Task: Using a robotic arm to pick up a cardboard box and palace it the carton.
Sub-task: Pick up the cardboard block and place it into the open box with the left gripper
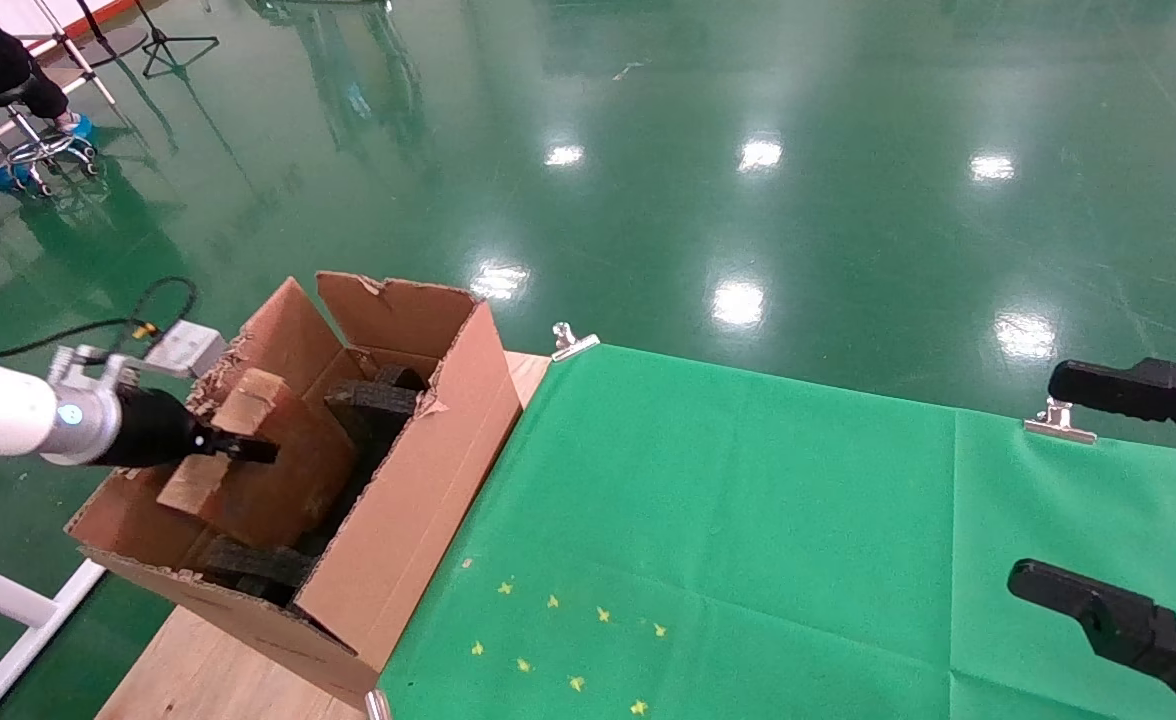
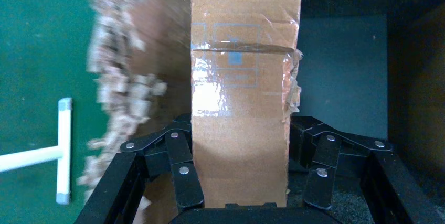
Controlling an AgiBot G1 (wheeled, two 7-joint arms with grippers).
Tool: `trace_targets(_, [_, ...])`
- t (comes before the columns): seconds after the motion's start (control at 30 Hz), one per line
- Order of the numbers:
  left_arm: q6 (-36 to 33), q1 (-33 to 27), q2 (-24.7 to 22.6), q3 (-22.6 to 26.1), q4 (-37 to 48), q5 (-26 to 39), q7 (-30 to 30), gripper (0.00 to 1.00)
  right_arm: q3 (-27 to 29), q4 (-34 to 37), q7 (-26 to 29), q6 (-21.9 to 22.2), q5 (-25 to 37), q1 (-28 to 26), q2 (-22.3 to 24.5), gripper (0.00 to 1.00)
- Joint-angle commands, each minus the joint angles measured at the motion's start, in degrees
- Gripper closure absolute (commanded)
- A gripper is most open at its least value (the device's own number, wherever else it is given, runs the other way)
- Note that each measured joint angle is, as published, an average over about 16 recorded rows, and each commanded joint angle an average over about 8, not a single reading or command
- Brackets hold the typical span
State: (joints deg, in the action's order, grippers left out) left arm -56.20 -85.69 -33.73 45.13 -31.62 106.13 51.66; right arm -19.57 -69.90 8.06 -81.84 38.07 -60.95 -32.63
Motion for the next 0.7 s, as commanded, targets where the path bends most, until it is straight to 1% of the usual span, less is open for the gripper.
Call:
trace_targets(0.03, [0.13, 0.17, -0.88, 0.38, 1.28, 0.45, -0.48, 0.58, 0.0, 0.0, 0.0, 0.0, 0.0, 0.0, 0.0, 0.0])
trace_targets(0.17, [0.62, 0.33, -1.52, 0.38, 2.51, 0.21, -1.08, 0.08, 0.0, 0.01, 0.0, 0.01, 0.0, 0.01, 0.01, 0.0])
trace_targets(0.2, [0.71, 0.37, -1.62, 0.37, 2.7, 0.16, -1.16, 0.0, 0.0, 0.01, 0.0, 0.01, 0.0, 0.01, 0.01, 0.0])
trace_targets(0.7, [-0.14, 0.2, -1.25, 0.41, 2.13, 0.28, -0.88, 0.0, 0.01, 0.01, 0.0, 0.01, 0.0, 0.01, 0.01, 0.0])
